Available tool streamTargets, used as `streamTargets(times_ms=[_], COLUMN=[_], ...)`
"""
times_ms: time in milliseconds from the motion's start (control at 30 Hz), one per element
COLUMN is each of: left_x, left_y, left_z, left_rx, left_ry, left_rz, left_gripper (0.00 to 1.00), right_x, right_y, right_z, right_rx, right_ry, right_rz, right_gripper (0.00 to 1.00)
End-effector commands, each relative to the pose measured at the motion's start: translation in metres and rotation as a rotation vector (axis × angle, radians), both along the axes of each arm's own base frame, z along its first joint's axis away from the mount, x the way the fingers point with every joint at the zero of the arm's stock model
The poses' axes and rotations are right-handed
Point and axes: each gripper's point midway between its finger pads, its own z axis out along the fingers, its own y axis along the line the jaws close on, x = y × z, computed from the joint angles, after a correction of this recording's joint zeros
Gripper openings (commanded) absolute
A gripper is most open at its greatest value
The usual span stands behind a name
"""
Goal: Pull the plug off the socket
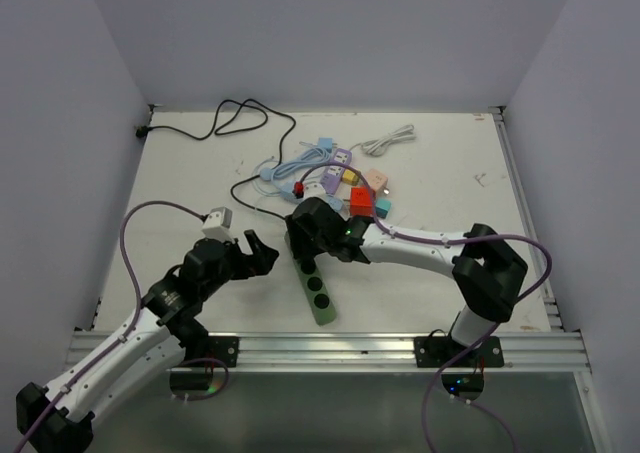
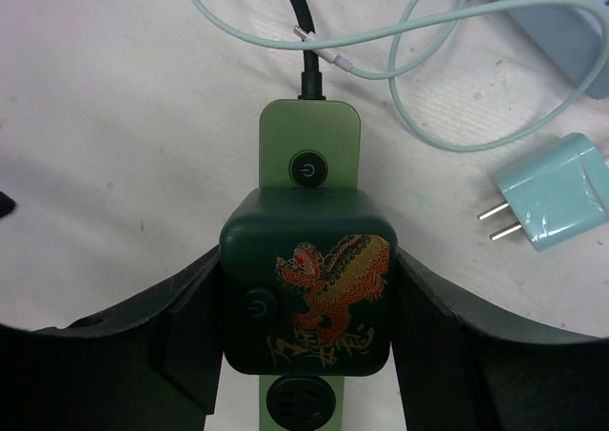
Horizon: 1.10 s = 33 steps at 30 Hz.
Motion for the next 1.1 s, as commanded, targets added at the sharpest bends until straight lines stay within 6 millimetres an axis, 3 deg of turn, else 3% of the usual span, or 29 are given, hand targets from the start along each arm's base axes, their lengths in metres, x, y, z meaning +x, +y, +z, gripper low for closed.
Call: streamTargets(times_ms=[0, 267, 567, 667, 1067], left_x=[-0.005, -0.008, 0.001, 0.003, 0.001], left_y=[-0.025, -0.059, -0.075, -0.075, -0.070], left_z=[0.007, -0.003, -0.011, -0.015, -0.015], left_rx=[-0.127, -0.224, -0.245, -0.251, -0.273], left_ry=[-0.023, 0.002, 0.023, 0.029, 0.025], left_rz=[-0.090, -0.229, -0.257, -0.244, -0.217], left_gripper=[1.00, 1.00, 1.00, 0.94, 0.42], right_x=[0.013, 0.015, 0.006, 0.005, 0.005], right_y=[0.020, 0.034, 0.039, 0.036, 0.029], right_z=[0.061, 0.093, 0.115, 0.122, 0.128], right_rx=[0.216, 0.366, 0.500, 0.540, 0.565], right_ry=[-0.080, -0.103, -0.090, -0.100, -0.122], right_rz=[-0.042, -0.062, -0.069, -0.086, -0.115], right_gripper=[0.30, 0.28, 0.27, 0.26, 0.26])
